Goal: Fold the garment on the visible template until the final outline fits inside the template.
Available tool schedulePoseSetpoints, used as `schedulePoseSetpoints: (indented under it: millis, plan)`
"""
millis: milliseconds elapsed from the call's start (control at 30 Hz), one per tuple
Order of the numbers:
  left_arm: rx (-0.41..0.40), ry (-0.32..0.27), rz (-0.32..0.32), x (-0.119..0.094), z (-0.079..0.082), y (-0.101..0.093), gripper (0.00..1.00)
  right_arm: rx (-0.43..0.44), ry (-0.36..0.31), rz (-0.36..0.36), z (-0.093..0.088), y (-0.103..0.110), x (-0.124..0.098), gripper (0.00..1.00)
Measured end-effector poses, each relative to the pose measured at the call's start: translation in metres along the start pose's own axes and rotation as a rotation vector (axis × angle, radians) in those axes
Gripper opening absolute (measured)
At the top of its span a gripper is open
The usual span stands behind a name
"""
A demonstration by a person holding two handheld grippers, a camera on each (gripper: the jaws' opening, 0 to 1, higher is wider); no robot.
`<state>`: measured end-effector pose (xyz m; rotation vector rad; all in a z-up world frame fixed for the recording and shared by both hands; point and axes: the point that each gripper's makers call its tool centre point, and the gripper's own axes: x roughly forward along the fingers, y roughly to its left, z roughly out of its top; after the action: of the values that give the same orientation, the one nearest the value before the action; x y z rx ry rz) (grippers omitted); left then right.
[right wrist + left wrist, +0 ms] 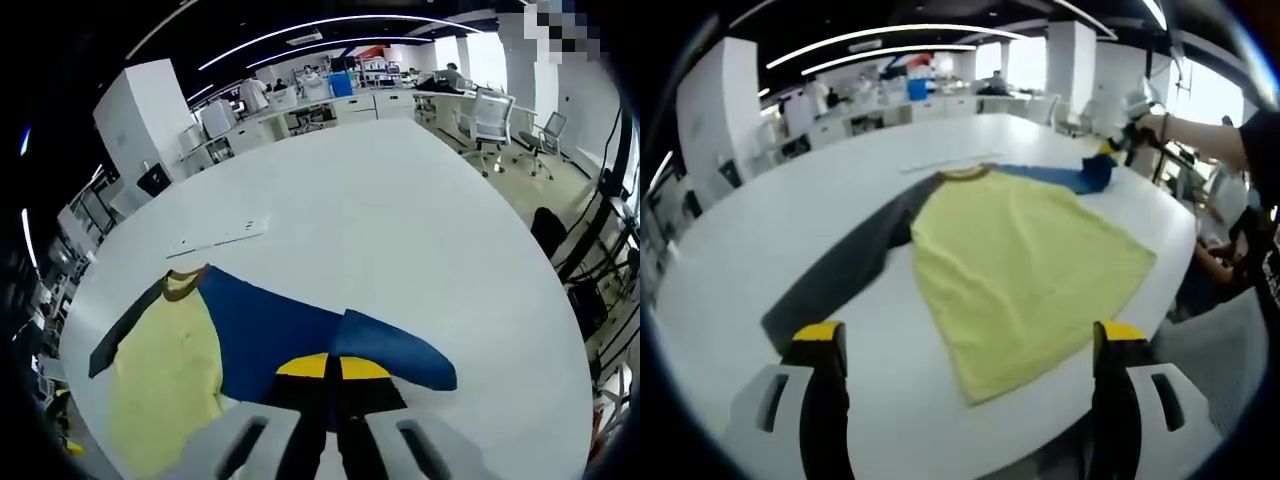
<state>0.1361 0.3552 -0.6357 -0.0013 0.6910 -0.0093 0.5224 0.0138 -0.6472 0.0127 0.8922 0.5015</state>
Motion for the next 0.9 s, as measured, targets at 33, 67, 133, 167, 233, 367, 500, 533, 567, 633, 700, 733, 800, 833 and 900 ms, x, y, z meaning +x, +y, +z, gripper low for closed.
schedulePoseSetpoints:
  millis: [33,67,133,167,233,367,500,533,567,633,700,733,800,833,900]
  plan:
    - [0.000,0.002,0.002,0.000,0.000,0.000,0.99,-0.004,0.002,0.002,0.001,0.001,0.000,0.00]
    - [0.002,0.003,0.003,-0.001,0.000,0.000,0.99,-0.010,0.003,0.002,0.002,0.004,0.000,0.00]
    - [0.000,0.002,0.003,-0.001,0.000,-0.001,0.99,-0.020,0.001,0.007,0.003,0.008,0.000,0.00]
    - [-0.001,-0.001,0.001,0.000,0.001,-0.001,0.99,-0.024,0.000,0.010,0.004,0.011,0.000,0.00]
    - [-0.005,-0.003,0.003,0.000,0.002,-0.002,0.99,-0.032,0.002,0.015,0.006,0.016,0.000,0.00]
    - [-0.001,-0.003,-0.004,0.000,0.003,-0.005,0.99,-0.054,0.007,0.032,0.008,0.026,0.001,0.00]
    - [0.003,0.003,-0.013,0.000,0.003,-0.007,0.99,-0.069,0.008,0.050,0.010,0.037,0.002,0.00]
    - [0.003,0.004,-0.014,0.000,0.003,-0.007,0.99,-0.070,0.008,0.052,0.010,0.039,0.002,0.00]
    - [0.003,0.005,-0.015,0.000,0.002,-0.007,0.99,-0.074,0.009,0.056,0.011,0.041,0.002,0.00]
    - [0.001,0.003,-0.018,0.000,0.003,-0.008,0.99,-0.080,0.014,0.061,0.011,0.046,0.003,0.00]
    - [0.000,0.009,-0.024,0.000,0.002,-0.010,0.99,-0.087,0.016,0.071,0.012,0.051,0.004,0.00]
    - [0.001,0.010,-0.027,0.001,0.002,-0.011,0.99,-0.090,0.017,0.078,0.013,0.055,0.005,0.00]
    - [0.002,0.009,-0.031,0.001,0.002,-0.013,0.99,-0.088,0.016,0.088,0.015,0.061,0.006,0.00]
    - [0.001,0.010,-0.033,0.001,0.002,-0.013,0.99,-0.091,0.015,0.093,0.016,0.064,0.007,0.00]
    - [0.002,0.015,-0.041,0.002,0.001,-0.015,0.99,-0.099,0.014,0.105,0.019,0.072,0.008,0.00]
